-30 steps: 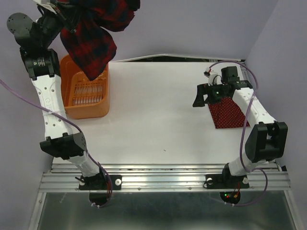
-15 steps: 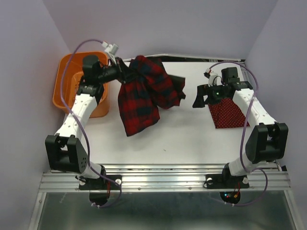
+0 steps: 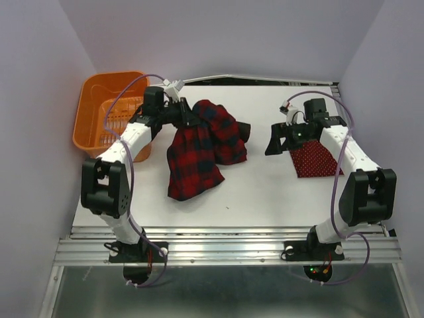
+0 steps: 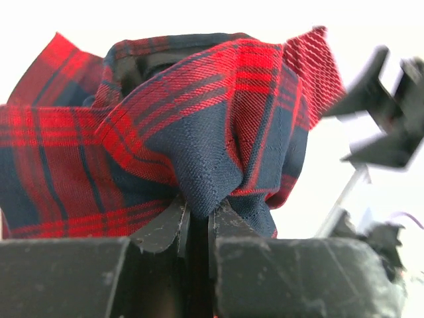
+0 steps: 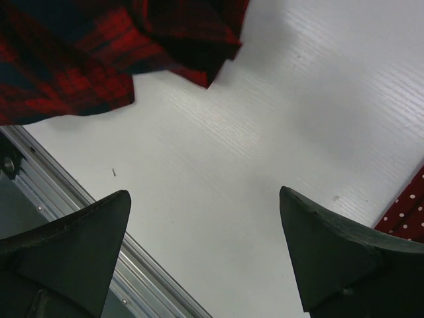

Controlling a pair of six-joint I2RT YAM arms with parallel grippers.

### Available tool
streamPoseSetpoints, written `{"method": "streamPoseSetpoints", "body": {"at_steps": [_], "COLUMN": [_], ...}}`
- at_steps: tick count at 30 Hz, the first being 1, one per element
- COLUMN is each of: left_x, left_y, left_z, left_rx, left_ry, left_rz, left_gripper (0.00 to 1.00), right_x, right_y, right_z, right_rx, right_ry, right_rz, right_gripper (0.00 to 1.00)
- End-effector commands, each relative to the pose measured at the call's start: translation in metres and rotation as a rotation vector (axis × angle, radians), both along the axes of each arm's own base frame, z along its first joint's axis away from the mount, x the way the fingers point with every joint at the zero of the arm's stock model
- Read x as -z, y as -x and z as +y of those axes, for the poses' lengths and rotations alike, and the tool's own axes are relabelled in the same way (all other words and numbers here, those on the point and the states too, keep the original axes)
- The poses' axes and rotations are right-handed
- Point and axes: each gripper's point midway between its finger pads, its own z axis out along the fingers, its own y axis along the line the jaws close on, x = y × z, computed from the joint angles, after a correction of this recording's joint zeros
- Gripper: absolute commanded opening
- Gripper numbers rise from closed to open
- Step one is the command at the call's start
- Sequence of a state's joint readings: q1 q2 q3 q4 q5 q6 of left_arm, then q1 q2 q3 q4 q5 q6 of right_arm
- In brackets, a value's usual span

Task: Fold and stack the skirts
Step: Move the skirt to the center of the board, then flatten the skirt out

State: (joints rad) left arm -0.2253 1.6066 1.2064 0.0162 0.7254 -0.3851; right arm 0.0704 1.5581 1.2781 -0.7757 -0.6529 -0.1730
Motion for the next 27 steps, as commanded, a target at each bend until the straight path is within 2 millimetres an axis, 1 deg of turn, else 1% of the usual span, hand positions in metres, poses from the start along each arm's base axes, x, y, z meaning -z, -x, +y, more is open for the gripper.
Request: {"method": "streamPoseSetpoints", "body": {"at_steps": [1, 2, 3, 4, 5, 6, 7, 8, 9, 10, 11, 12, 13, 14, 15, 16, 17, 18, 19, 20, 21, 22, 23, 24, 25, 26, 27], "left_x": [-0.049, -0.030, -0.030, -0.046, -0.044, -0.049, -0.059, -0.062, -0.080, -0.077, -0.083, -0.102, -0.089, -0.089, -0.103, -0.083, -0.077, -0.084, -0.060, -0.056, -0.049, -0.038, -0.019, -0.020, -0.010, -0.009, -0.012], "left_y": [-0.057, -0.063, -0.068, -0.077, -0.077, -0.078, -0.078, -0.073, -0.066, -0.060, -0.055, -0.042, -0.032, -0.022, -0.004, 0.007, 0.020, 0.035, 0.045, 0.058, 0.067, 0.074, 0.084, 0.091, 0.096, 0.099, 0.102], "left_z": [0.000, 0.001, 0.002, 0.004, 0.009, 0.012, 0.015, 0.018, 0.022, 0.028, 0.032, 0.039, 0.043, 0.049, 0.053, 0.058, 0.062, 0.068, 0.076, 0.083, 0.087, 0.091, 0.095, 0.098, 0.101, 0.102, 0.103], "left_rx": [-0.045, -0.026, -0.020, -0.025, 0.001, 0.008, 0.005, 0.013, 0.024, 0.022, 0.019, 0.018, 0.030, 0.047, 0.057, 0.108, 0.133, 0.136, 0.150, 0.177, 0.193, 0.203, 0.218, 0.206, 0.197, 0.191, 0.165], "left_ry": [-0.074, -0.124, -0.153, -0.179, -0.237, -0.264, -0.285, -0.304, -0.334, -0.357, -0.368, -0.378, -0.389, -0.390, -0.399, -0.455, -0.485, -0.516, -0.561, -0.608, -0.631, -0.654, -0.670, -0.675, -0.675, -0.677, -0.659], "left_rz": [-0.210, -0.178, -0.191, -0.244, -0.271, -0.292, -0.322, -0.335, -0.413, -0.418, -0.447, -0.511, -0.493, -0.504, -0.557, -0.573, -0.584, -0.635, -0.603, -0.628, -0.623, -0.605, -0.563, -0.570, -0.537, -0.540, -0.533], "left_gripper": [0.19, 0.41, 0.49, 0.57, 0.65, 0.67, 0.75, 0.76, 0.81, 0.87, 0.89, 0.89, 0.89, 0.89, 0.89, 0.89, 0.89, 0.89, 0.91, 0.92, 0.92, 0.92, 0.92, 0.92, 0.93, 0.93, 0.93], "right_x": [-0.003, -0.002, -0.003, -0.004, -0.004, -0.004, -0.007, -0.006, 0.000, 0.002, 0.004, 0.014, 0.018, 0.023, 0.029, 0.041, 0.048, 0.057, 0.063, 0.076, 0.081, 0.083, 0.088, 0.092, 0.100, 0.105, 0.106], "right_y": [0.006, 0.007, 0.008, 0.013, 0.015, 0.018, 0.021, 0.026, 0.031, 0.029, 0.035, 0.037, 0.035, 0.036, 0.034, 0.037, 0.036, 0.031, 0.029, 0.026, 0.021, 0.018, 0.016, 0.015, 0.014, 0.015, 0.010], "right_z": [0.006, 0.006, 0.007, 0.012, 0.011, 0.015, 0.018, 0.025, 0.027, 0.032, 0.044, 0.046, 0.053, 0.059, 0.072, 0.076, 0.080, 0.090, 0.094, 0.097, 0.098, 0.111, 0.116, 0.121, 0.133, 0.139, 0.143], "right_rx": [-0.042, -0.048, -0.057, -0.077, -0.086, -0.101, -0.113, -0.136, -0.145, -0.155, -0.197, -0.209, -0.232, -0.262, -0.302, -0.318, -0.339, -0.354, -0.366, -0.381, -0.379, -0.404, -0.419, -0.440, -0.464, -0.471, -0.464], "right_ry": [-0.041, -0.041, -0.049, -0.051, -0.050, -0.054, -0.056, -0.058, -0.049, -0.038, -0.022, 0.018, 0.037, 0.062, 0.102, 0.130, 0.161, 0.214, 0.241, 0.270, 0.307, 0.311, 0.325, 0.345, 0.382, 0.400, 0.430], "right_rz": [-0.006, -0.005, -0.005, 0.001, -0.002, 0.000, -0.013, -0.017, -0.012, -0.036, -0.050, -0.053, -0.081, -0.103, -0.151, -0.159, -0.189, -0.233, -0.248, -0.246, -0.263, -0.302, -0.321, -0.346, -0.384, -0.397, -0.432], "right_gripper": [0.97, 0.97, 0.96, 0.95, 0.95, 0.94, 0.94, 0.94, 0.94, 0.94, 0.94, 0.94, 0.95, 0.95, 0.95, 0.95, 0.95, 0.95, 0.96, 0.96, 0.96, 0.96, 0.96, 0.96, 0.96, 0.96, 0.99]}}
